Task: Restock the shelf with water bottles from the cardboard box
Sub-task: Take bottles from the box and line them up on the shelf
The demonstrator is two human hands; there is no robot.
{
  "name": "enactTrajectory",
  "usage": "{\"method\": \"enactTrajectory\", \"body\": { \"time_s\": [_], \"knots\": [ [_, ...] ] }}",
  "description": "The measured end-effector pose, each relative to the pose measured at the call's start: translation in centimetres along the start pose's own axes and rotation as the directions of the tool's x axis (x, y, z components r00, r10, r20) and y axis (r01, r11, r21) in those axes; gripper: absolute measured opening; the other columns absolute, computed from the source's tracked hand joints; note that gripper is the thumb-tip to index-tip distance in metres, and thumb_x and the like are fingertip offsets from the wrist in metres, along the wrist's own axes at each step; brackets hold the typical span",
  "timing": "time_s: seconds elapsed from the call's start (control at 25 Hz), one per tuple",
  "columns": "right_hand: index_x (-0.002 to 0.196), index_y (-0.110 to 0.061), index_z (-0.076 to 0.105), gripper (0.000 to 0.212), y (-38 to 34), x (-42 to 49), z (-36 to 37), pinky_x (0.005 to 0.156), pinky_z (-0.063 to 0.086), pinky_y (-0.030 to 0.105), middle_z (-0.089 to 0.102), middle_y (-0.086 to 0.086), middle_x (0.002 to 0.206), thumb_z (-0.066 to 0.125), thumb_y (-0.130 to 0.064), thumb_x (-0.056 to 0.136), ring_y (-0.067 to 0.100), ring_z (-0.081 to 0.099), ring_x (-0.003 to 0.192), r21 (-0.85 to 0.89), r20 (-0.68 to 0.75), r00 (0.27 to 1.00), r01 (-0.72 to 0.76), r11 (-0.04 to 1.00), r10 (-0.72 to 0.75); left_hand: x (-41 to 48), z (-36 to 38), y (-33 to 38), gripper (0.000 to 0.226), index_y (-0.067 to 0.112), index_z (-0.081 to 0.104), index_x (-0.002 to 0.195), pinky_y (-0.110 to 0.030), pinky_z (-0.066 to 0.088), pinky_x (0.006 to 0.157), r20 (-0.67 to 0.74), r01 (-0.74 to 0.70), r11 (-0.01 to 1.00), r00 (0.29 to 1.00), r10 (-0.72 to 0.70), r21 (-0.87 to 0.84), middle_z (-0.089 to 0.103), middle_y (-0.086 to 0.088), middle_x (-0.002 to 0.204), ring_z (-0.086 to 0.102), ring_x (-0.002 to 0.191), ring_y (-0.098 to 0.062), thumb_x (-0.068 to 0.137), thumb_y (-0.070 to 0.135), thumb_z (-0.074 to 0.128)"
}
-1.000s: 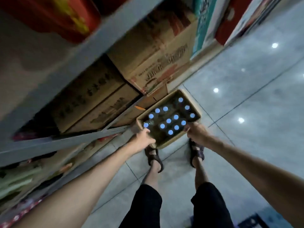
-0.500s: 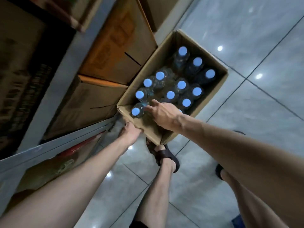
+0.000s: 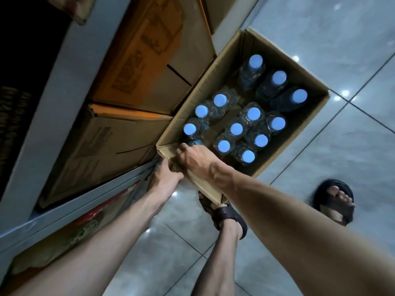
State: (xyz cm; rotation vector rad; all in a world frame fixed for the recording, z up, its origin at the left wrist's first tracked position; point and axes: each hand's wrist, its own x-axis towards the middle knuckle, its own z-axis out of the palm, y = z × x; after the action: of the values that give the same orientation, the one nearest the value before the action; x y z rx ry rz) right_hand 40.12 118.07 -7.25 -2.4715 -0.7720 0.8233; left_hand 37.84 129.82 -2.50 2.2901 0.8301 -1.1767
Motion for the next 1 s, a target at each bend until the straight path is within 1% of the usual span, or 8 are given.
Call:
{"method": "enactTrajectory", "body": {
  "time_s": [0.12,0.24,0.36,0.52,0.6,0.68,0.84,1.0],
  "knots": [
    [0.118,-0.009,0.056,0.027,0.2,-3.1,-2.4,0.079,0.049,0.038,0.057,0.011,0.113,0.051,-0.013,0.092,0.031,0.063,0.092,0.343,-0.067,0.996,-0.031,0.939,0.057,-1.4,-1.3,0.7,0.086,0.021,0.032,0.148,-0.042,0.046,0.101,-0.021,-0.043,0.999,0.999,0.043,0.025,0.056,-0.009,0.136,0.054,0.122,-0.028,0.074,0.004,0.072],
    [0.114,-0.012,0.062,0.032,1.0,-8.4,-7.9,0.083,0.052,0.034,0.063,0.003,0.105,0.066,-0.009,0.082,0.021,0.062,0.09,0.599,-0.201,0.942,-0.098,0.795,0.268,-6.2,-2.1,2.5,0.094,0.018,0.031,0.149,-0.03,0.038,0.107,0.034,-0.168,0.984,0.986,0.166,0.066,0.046,-0.007,0.146,0.045,0.131,-0.022,0.07,0.004,0.08],
    [0.114,-0.008,0.063,0.029,1.0,-14.2,-16.2,0.067,0.048,0.008,0.061,-0.007,0.09,0.067,-0.005,0.085,0.002,0.056,0.073,0.814,-0.146,0.866,-0.17,0.556,0.478,-12.6,-3.5,6.4,0.097,0.017,0.033,0.146,-0.02,0.037,0.092,0.103,-0.354,0.93,0.933,0.344,0.101,0.049,-0.002,0.142,0.049,0.126,-0.017,0.065,0.019,0.087],
    [0.11,-0.017,0.065,0.024,-0.8,-21.6,-29.8,0.055,0.041,0.007,0.061,-0.011,0.07,0.069,-0.021,0.086,-0.004,0.052,0.053,0.82,-0.191,0.85,-0.137,0.556,0.491,-24.8,-8.8,14.6,0.112,0.007,0.033,0.142,-0.027,0.035,0.092,0.121,-0.482,0.87,0.874,0.47,0.104,0.051,-0.008,0.139,0.051,0.127,-0.023,0.049,0.062,0.065],
    [0.106,-0.02,0.066,0.023,-2.9,-25.0,-36.2,0.061,0.049,0.024,0.065,-0.003,0.07,0.068,-0.029,0.084,0.0,0.054,0.055,0.83,-0.203,0.856,-0.107,0.548,0.475,-30.3,-12.6,16.9,0.117,0.01,0.042,0.134,-0.027,0.037,0.091,0.104,-0.525,0.848,0.849,0.517,0.07,0.059,-0.006,0.128,0.056,0.121,-0.023,0.034,0.07,0.05],
    [0.1,-0.021,0.067,0.024,-5.8,-28.4,-42.5,0.063,0.049,0.036,0.068,0.003,0.07,0.066,-0.035,0.081,0.006,0.055,0.059,0.833,-0.247,0.867,-0.038,0.552,0.433,-35.8,-16.6,18.4,0.108,0.012,0.044,0.128,-0.025,0.039,0.09,0.13,-0.564,0.824,0.822,0.554,0.054,0.061,-0.001,0.122,0.057,0.117,-0.021,0.036,0.068,0.061],
    [0.096,-0.024,0.065,0.008,-14.1,-34.5,-55.7,0.057,0.041,0.015,0.062,-0.017,0.06,0.068,-0.021,0.089,-0.003,0.053,0.055,0.784,-0.393,0.87,0.149,0.603,0.297,-48.9,-26.6,20.6,0.058,0.036,0.048,0.108,0.0,0.036,0.071,0.042,-0.663,0.744,0.748,0.662,0.087,0.055,0.027,0.095,0.059,0.091,0.007,0.064,0.035,0.086],
    [0.11,-0.023,0.059,0.029,-22.5,-37.9,-64.3,0.067,0.05,0.019,0.068,-0.007,0.092,0.072,-0.031,0.085,0.005,0.065,0.082,0.781,-0.382,0.907,0.213,0.587,0.178,-59.1,-34.7,19.6,0.062,0.034,0.056,0.11,-0.009,0.047,0.075,-0.085,-0.703,0.711,0.711,0.698,-0.034,0.065,0.018,0.097,0.061,0.089,0.007,0.056,0.045,0.085]
  ]
}}
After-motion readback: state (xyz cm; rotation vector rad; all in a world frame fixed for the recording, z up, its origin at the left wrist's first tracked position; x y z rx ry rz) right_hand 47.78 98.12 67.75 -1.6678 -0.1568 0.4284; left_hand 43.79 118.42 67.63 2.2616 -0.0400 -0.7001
